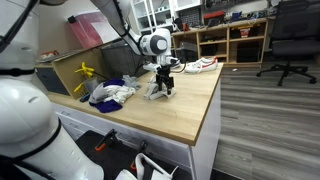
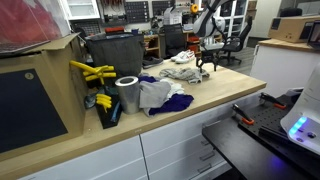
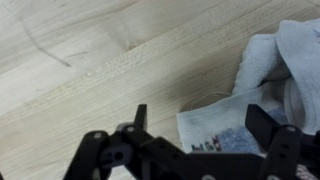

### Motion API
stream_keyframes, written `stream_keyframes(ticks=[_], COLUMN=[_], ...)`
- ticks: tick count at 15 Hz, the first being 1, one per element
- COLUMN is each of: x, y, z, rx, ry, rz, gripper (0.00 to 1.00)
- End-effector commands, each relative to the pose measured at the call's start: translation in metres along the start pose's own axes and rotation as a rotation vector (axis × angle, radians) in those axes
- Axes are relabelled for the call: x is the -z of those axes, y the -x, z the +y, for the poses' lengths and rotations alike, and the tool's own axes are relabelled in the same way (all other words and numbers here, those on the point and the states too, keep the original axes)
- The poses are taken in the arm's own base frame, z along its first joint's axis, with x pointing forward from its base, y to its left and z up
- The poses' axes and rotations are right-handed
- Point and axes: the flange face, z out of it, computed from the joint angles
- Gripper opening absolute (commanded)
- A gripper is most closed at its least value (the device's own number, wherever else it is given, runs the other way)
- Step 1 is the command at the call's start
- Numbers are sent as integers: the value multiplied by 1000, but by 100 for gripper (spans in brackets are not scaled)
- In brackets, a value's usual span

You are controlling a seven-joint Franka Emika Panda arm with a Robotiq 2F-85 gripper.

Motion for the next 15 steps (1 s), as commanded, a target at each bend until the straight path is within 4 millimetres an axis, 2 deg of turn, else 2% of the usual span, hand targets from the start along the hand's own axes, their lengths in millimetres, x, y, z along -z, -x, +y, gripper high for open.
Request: stream_keyframes(ticks=[1,2,7,11,12,13,14,15], x=[5,7,12,7,5,1,-4,-11], y=[-3,-3,-6,-5,-3,-3,-3,-3], z=[-1,-1,-6,-12,-14,-15,-17,-20], rx=[18,24,60,85,90,89,87,89], ry=[15,21,39,52,54,55,52,55], rz=[19,25,60,74,70,64,56,50], gripper=[92,74,36,5,47,42,42,48])
